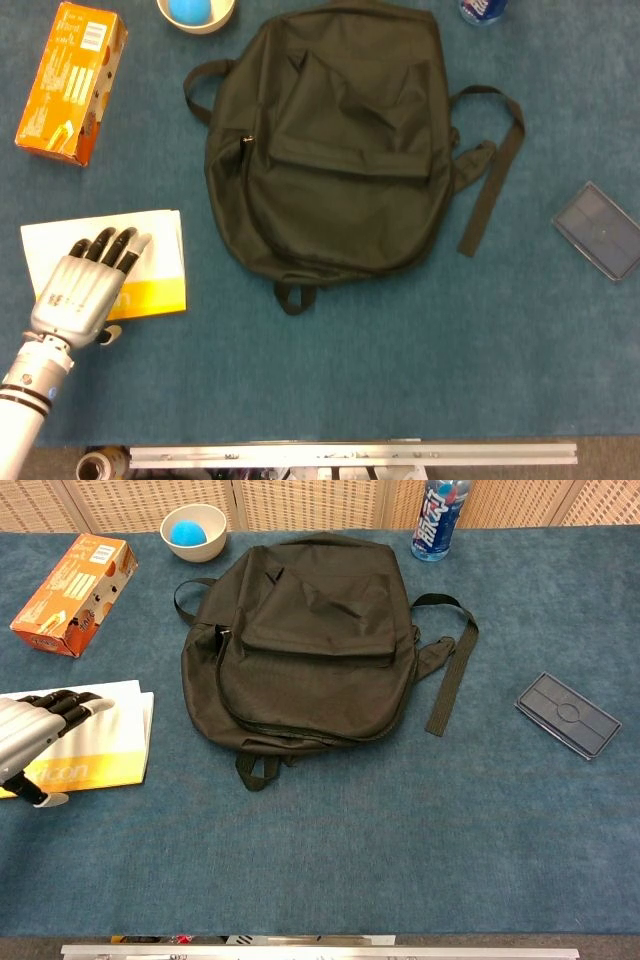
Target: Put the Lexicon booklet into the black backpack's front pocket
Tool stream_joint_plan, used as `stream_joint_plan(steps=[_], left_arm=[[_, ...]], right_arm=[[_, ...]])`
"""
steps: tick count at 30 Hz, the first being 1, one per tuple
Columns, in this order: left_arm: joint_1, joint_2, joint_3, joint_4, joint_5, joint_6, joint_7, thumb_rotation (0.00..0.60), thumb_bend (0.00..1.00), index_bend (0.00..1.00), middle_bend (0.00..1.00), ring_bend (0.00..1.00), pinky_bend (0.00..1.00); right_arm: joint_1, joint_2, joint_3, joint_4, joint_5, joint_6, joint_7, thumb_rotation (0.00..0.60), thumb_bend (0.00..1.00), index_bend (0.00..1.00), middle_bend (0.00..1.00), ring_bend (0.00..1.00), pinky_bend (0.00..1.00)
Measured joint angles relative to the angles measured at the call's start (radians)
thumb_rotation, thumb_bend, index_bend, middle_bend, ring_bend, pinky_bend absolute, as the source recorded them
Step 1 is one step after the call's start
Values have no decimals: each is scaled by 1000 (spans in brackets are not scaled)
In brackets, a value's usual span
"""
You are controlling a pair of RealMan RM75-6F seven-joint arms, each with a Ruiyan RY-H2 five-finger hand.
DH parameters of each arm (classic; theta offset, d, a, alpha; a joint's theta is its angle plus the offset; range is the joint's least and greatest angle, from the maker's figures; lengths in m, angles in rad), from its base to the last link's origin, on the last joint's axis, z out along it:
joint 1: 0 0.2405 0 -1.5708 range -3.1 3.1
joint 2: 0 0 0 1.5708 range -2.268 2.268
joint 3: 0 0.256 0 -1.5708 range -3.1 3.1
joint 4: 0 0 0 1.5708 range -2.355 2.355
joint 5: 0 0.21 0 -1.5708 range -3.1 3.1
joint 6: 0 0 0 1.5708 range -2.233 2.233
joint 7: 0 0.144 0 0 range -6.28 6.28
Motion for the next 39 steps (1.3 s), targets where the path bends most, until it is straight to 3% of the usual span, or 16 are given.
stream_joint_plan(steps=[8, 39], left_arm=[[-27, -17, -3, -14, -76, -40, 31, 600, 26, 0, 75, 72, 188], [-70, -61, -7, 20, -176, -36, 10, 600, 26, 0, 75, 72, 192]], right_arm=[[-8, -2, -5, 16, -2, 1, 22, 600, 0, 76, 214, 61, 135], [-35, 11, -15, 23, -7, 19, 45, 600, 0, 76, 213, 61, 135]])
